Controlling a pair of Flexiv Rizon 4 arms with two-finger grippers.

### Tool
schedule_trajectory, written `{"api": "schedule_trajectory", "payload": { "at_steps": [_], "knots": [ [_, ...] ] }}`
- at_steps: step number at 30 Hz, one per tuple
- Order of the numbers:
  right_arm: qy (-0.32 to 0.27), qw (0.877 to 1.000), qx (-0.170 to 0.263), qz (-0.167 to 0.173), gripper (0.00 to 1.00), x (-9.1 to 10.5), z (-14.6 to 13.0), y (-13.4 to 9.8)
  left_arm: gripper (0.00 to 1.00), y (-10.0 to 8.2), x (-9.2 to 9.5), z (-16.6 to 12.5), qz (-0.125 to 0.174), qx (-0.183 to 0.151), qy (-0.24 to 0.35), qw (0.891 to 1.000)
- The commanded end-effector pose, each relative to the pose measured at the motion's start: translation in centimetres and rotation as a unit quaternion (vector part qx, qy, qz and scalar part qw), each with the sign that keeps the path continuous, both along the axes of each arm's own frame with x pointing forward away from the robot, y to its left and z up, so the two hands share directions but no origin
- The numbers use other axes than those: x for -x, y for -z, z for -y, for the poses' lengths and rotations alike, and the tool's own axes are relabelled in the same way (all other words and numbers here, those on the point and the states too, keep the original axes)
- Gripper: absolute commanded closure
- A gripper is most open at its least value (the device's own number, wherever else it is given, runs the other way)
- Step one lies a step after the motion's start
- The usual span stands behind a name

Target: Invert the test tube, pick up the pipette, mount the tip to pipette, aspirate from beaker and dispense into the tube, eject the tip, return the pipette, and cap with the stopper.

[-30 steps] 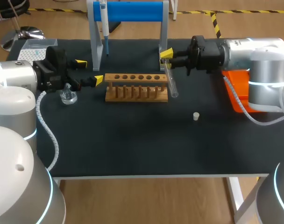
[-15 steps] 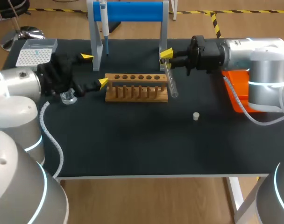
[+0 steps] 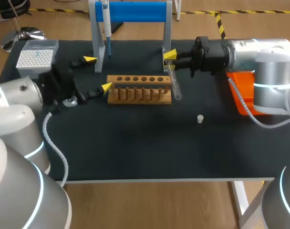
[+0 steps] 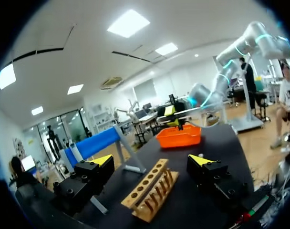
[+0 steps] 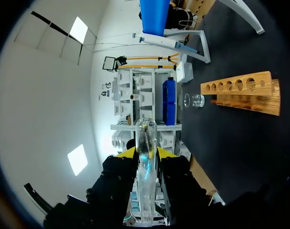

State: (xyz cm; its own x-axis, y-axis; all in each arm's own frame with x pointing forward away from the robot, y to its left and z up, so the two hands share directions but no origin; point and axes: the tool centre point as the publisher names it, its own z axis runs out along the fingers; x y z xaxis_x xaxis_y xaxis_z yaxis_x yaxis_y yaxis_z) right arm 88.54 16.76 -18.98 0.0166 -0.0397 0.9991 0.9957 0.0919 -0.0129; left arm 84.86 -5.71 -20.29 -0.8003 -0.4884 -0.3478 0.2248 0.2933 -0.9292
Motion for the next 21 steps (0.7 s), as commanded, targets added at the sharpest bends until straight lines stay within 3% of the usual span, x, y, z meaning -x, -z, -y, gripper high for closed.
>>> {"api": "schedule_trajectory", "payload": {
  "at_steps": [1,5,6,17,20,21],
  "knots": [
    [0.001,1.000,0.002,0.001,1.00,0.1,0.0,-0.1,0.00,1.0,0.8,-0.5,0.133,0.048,0.069,0.987],
    [0.001,1.000,0.002,0.001,1.00,0.1,0.0,-0.1,0.00,0.5,1.9,-0.5,0.232,0.015,0.073,0.970],
    [0.001,1.000,0.002,0.001,1.00,0.1,0.0,-0.1,0.00,0.3,2.1,-0.7,0.231,0.010,0.053,0.971],
    [0.001,1.000,0.002,0.001,1.00,0.1,0.0,-0.1,0.00,0.3,2.1,-0.7,0.231,0.010,0.053,0.971],
    [0.001,1.000,0.002,0.001,1.00,0.1,0.0,-0.1,0.00,-0.4,2.4,0.6,0.299,-0.011,0.076,0.951],
    [0.001,1.000,0.002,0.001,1.00,0.1,0.0,-0.1,0.00,-0.4,2.5,0.9,0.306,-0.025,0.081,0.948]
  ]
}}
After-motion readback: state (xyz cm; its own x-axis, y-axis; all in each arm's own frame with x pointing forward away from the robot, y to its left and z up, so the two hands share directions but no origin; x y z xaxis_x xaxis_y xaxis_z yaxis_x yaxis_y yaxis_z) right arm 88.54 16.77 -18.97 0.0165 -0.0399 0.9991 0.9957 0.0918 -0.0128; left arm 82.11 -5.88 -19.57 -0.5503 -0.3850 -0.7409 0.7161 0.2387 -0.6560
